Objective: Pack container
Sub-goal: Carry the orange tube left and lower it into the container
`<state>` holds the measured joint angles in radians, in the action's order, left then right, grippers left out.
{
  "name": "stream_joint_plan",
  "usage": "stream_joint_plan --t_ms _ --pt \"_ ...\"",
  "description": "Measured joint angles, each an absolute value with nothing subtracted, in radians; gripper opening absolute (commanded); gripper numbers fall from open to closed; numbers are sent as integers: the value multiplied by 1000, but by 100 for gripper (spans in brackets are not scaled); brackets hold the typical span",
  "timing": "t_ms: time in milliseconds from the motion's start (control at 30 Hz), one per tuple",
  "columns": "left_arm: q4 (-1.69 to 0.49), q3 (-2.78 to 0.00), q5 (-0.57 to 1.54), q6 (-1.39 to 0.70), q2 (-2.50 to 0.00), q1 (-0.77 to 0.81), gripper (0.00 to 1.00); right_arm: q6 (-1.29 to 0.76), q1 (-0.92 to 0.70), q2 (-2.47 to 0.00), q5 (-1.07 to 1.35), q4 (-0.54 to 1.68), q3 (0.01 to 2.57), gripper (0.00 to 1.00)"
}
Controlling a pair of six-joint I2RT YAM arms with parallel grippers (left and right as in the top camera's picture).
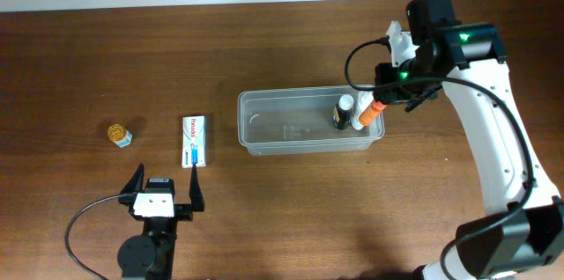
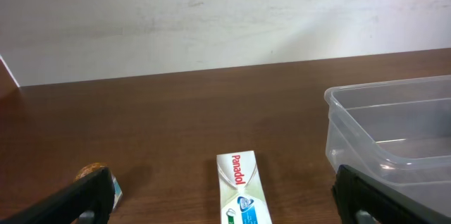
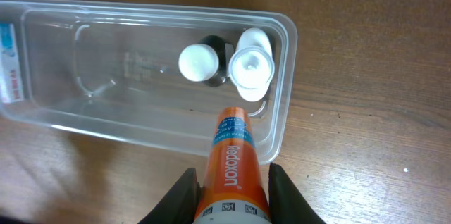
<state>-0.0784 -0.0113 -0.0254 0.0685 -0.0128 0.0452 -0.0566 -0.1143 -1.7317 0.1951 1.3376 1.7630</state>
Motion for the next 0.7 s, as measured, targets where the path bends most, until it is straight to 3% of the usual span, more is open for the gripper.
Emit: stream_joint_plan --t_ms 700 --pt "-78 -11 -25 68 -13 45 99 -73 -179 -1768 94 1337 1753 24"
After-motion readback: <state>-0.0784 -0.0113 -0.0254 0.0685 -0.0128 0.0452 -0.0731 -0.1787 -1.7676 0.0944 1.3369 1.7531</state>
